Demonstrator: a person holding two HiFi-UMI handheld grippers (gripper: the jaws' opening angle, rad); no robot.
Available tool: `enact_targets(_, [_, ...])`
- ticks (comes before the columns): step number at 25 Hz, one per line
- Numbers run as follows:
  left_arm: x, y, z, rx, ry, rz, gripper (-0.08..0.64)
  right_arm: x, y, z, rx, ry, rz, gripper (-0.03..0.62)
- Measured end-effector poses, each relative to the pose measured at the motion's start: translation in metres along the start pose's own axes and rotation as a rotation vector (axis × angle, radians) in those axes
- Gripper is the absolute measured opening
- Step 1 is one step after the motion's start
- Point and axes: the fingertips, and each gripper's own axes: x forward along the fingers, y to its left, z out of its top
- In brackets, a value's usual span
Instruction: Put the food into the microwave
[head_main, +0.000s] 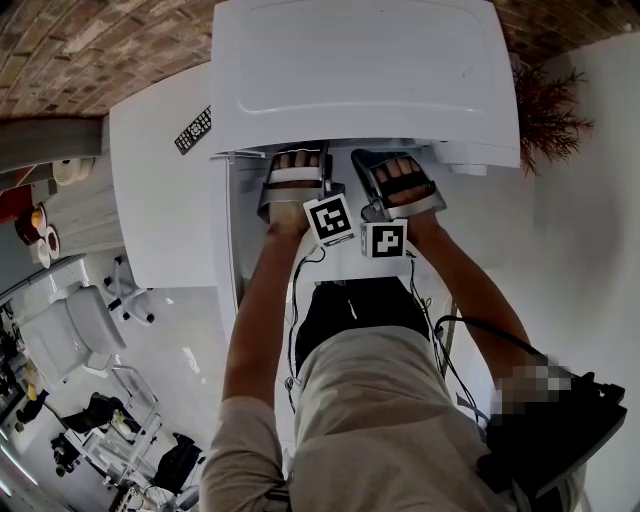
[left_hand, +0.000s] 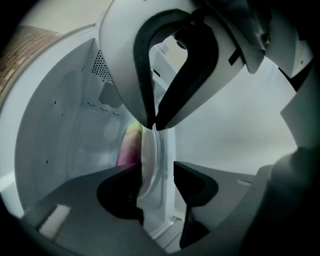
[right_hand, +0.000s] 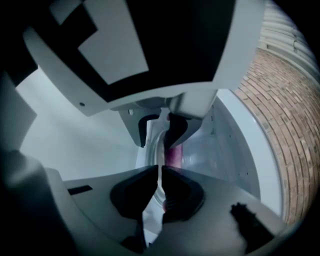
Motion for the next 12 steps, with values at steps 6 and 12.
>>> enact_targets(6, [-0.016, -0.001, -0.001, 0.024, 0.035, 0.068, 0.189, -0.009, 0.008, 0.002, -0.016, 0.009, 0.023, 0.028])
enact_targets(12, [-0.042, -0.008, 0.003, 0.053, 0.02, 0.153, 0.009, -0.031, 0.01, 0.008, -0.02, 0.024, 0.008, 0.028])
